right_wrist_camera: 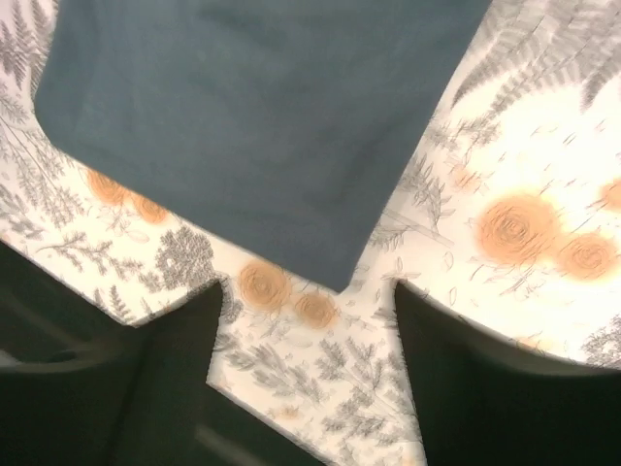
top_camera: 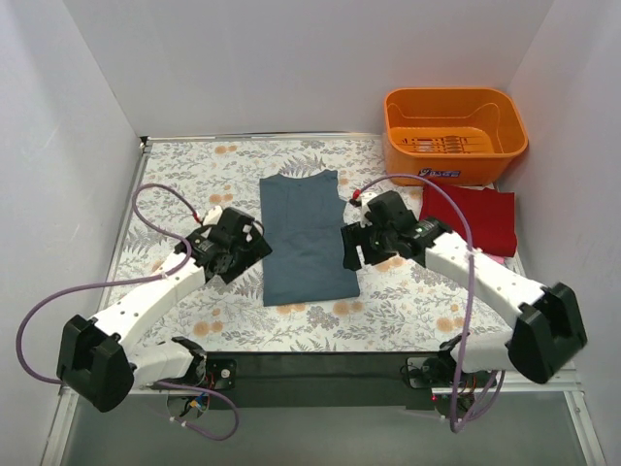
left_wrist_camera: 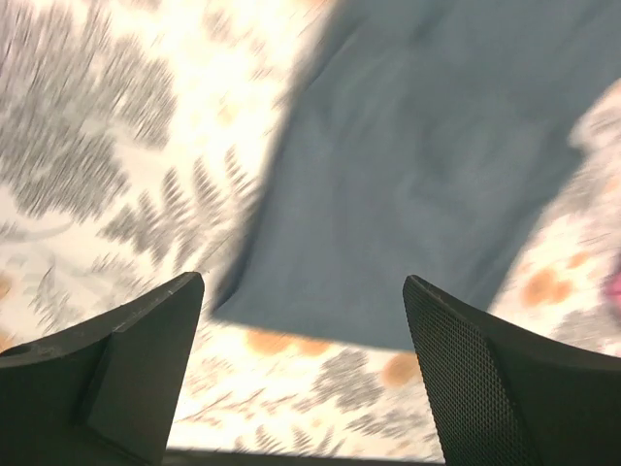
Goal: Fold and stack the t-shirts
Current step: Fold the tshirt
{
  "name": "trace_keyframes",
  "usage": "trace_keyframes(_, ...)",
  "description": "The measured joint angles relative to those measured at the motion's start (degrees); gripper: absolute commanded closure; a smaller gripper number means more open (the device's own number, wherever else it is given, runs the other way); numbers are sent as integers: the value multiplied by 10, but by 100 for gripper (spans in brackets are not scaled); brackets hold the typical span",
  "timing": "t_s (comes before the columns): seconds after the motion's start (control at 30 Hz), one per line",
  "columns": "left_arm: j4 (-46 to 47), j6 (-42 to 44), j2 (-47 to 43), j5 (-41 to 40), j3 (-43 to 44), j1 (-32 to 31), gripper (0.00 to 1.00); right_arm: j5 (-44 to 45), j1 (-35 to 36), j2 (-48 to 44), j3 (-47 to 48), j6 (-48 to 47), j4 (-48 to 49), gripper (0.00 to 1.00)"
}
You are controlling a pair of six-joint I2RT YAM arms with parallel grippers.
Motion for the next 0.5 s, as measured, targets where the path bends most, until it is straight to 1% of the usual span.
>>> trace_keyframes(0.07, -17, -15, -23, 14, -46, -11, 22, 21, -1, -55, -24, 18, 21, 8)
trace_keyframes(0.1, -25, -22, -26, 19, -67, -18, 22, 28, -3, -83, -42, 25, 31, 2)
trace_keyframes(0.17, -39, -38, -28, 31, -106, -30, 21, 34, -11, -134, -84, 35, 53, 2)
trace_keyframes(0.23, -51, -49, -31, 41, -133, -40, 22, 33, -23, -163, -117, 46, 59, 2)
trace_keyframes(0.4, -49, -62, -26, 50, -139, -48, 29, 31, -40, -146, -154, 75, 75, 2)
trace_keyframes(0.47, -40, -64, -11, 52, -137, -53, 31, 28, -40, -131, -162, 84, 77, 5)
trace_keyframes(0.5, -38, -64, -2, 53, -136, -55, 32, 28, -40, -125, -164, 87, 78, 9)
